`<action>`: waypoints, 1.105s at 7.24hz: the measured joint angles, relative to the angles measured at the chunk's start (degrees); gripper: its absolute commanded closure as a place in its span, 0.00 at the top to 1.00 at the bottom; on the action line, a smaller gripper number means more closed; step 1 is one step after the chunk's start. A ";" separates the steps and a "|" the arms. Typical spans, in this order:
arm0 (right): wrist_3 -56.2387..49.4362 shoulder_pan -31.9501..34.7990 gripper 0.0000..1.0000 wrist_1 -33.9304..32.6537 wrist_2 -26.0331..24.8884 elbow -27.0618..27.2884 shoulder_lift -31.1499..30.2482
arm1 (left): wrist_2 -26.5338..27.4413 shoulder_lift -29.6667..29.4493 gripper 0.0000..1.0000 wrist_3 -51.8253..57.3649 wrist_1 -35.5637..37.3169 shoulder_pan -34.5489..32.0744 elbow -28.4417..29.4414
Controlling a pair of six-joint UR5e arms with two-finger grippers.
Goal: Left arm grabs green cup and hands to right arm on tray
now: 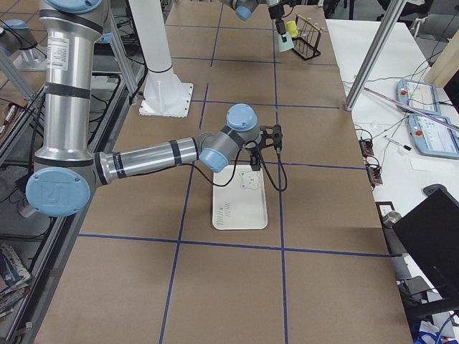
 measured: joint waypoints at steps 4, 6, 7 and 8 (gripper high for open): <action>35.15 -15.06 1.00 29.74 -9.67 0.02 4.19 | 2.19 3.70 0.36 -20.68 -20.93 7.20 -0.72; 43.62 -27.83 1.00 41.71 -22.49 0.03 5.88 | 6.78 3.79 0.36 -27.83 -29.54 12.78 -0.91; 46.90 -31.95 1.00 45.65 -25.38 -0.11 8.26 | 7.66 3.70 0.36 -30.39 -34.57 15.50 -0.61; 49.70 -34.69 1.00 48.72 -26.51 -0.30 10.76 | 7.96 3.48 0.36 -31.68 -39.97 18.60 -0.02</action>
